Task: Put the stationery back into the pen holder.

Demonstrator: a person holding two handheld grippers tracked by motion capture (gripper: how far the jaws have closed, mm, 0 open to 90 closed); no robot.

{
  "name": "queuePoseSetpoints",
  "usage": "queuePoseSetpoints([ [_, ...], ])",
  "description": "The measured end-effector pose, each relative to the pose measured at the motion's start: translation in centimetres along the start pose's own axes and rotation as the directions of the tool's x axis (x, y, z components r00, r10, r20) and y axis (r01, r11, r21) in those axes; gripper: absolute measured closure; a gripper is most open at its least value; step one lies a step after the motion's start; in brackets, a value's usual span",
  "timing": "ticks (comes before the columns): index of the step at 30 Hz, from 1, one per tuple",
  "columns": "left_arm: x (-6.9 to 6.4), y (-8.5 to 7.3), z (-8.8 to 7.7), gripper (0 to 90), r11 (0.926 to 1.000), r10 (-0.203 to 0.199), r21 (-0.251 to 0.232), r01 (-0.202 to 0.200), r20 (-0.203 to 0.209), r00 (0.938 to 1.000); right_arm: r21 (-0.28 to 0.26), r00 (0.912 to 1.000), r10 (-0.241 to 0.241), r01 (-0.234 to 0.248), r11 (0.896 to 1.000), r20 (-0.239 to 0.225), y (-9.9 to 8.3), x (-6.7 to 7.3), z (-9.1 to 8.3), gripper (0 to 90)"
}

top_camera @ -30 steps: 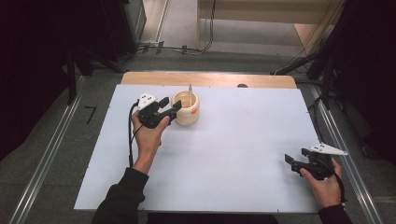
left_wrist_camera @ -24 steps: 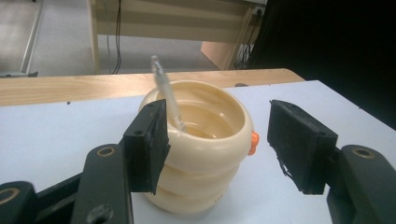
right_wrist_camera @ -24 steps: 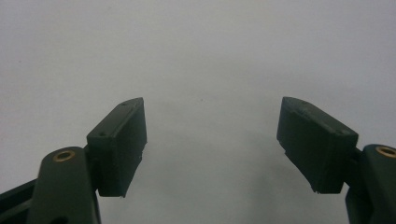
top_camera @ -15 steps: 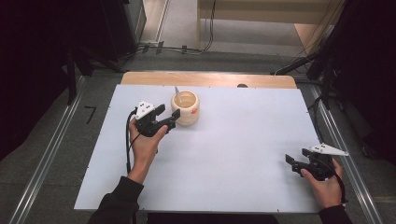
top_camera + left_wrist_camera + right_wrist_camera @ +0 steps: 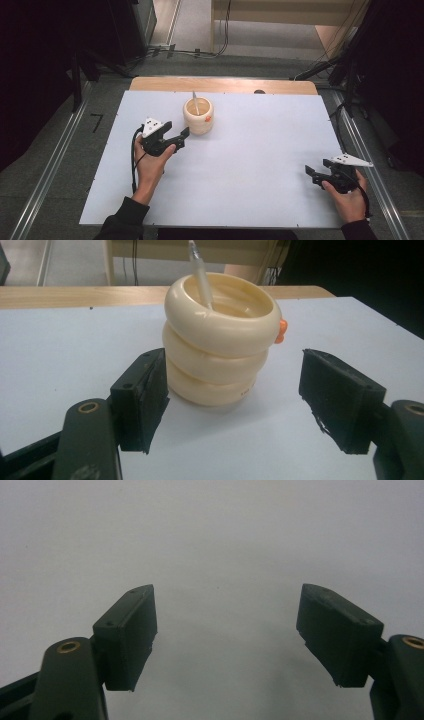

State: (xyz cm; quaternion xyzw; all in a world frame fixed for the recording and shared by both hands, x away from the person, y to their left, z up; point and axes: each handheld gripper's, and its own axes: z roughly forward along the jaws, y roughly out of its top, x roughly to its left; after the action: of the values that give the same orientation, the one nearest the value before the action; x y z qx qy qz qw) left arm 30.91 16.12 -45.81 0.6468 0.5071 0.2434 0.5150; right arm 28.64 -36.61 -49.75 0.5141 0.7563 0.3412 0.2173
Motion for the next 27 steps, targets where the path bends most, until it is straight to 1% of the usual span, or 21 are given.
queuePoseSetpoints([
  [6, 0.3, -0.4, -0.6, 26.9, 1.0, -0.004, -0.001, 0.004, -0.01, 0.9999, -0.004, 1.0, -0.001, 0.001, 1.0, 0.0, 0.0, 0.0, -0.1, 22.7],
  [11, 0.8, -1.2, -1.0, 25.9, 0.9998, -0.021, 0.006, 0.021, -0.018, 0.9996, -0.006, 1.0, -0.005, 0.005, 1.0, -0.003, 0.1, 0.0, -0.2, 22.7],
  [16, 0.8, -1.8, -1.4, 25.5, 0.9997, -0.012, 0.022, 0.012, -0.021, 0.9997, -0.008, 1.0, -0.005, 0.005, 1.0, -0.003, 0.0, 0.1, -0.2, 22.7],
  [27, 0.7, -2.3, -2.2, 25.1, 0.9998, -0.001, 0.022, 0.001, -0.029, 0.9996, -0.013, 0.9999, -0.012, 0.012, 1.0, -0.005, 0.0, 0.1, -0.4, 22.7],
])
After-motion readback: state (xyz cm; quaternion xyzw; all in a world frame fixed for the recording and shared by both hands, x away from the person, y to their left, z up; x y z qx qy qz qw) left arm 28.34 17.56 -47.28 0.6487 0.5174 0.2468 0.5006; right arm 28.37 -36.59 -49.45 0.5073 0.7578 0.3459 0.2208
